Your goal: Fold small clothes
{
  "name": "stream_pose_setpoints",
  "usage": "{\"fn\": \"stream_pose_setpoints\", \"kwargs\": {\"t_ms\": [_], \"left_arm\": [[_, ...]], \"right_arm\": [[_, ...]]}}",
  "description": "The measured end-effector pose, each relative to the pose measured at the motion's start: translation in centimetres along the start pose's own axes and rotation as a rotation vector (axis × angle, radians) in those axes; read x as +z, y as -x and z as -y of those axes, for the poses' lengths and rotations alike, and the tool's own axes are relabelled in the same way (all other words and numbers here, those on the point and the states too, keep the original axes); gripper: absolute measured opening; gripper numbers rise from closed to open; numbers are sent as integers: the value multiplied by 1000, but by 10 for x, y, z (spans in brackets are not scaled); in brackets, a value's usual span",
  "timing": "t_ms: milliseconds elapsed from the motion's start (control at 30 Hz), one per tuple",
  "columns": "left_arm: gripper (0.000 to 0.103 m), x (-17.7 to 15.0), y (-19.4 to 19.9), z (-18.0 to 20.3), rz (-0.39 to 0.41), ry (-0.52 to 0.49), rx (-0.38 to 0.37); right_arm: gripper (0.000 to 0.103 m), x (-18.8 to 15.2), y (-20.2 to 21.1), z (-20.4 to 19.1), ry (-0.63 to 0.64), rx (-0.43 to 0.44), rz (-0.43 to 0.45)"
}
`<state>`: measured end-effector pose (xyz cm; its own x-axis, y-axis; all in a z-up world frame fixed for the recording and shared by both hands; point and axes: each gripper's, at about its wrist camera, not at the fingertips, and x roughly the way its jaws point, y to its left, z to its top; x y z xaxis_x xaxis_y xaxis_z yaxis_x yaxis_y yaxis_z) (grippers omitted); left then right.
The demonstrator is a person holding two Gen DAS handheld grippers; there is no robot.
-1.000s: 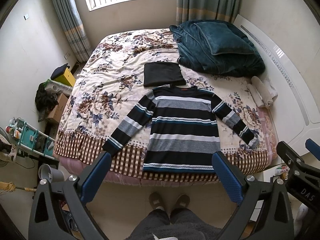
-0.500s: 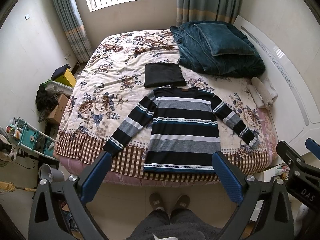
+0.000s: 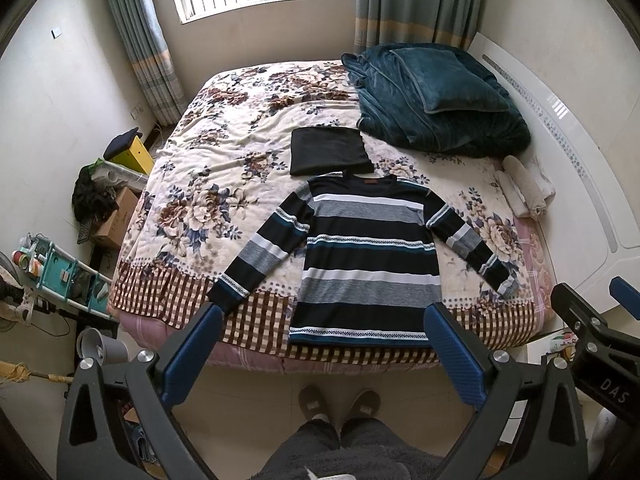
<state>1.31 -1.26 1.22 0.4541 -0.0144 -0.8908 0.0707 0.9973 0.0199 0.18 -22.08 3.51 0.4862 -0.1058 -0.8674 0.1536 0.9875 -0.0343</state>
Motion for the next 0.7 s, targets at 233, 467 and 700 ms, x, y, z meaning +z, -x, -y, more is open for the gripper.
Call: {"fn": "stream_pose_setpoints", "kwargs": {"t_ms": [233,467,700], "left_arm": [[103,14,0,3,2,2,-2],[103,14,0,3,0,3,-3],[103,37,-10,-4,63,-15,52]], "right_arm": [[103,0,-2,-1,3,0,-2],[103,6,-6,4,2,0,-4],[103,18,-16,-6,-66,-5,-20]]}}
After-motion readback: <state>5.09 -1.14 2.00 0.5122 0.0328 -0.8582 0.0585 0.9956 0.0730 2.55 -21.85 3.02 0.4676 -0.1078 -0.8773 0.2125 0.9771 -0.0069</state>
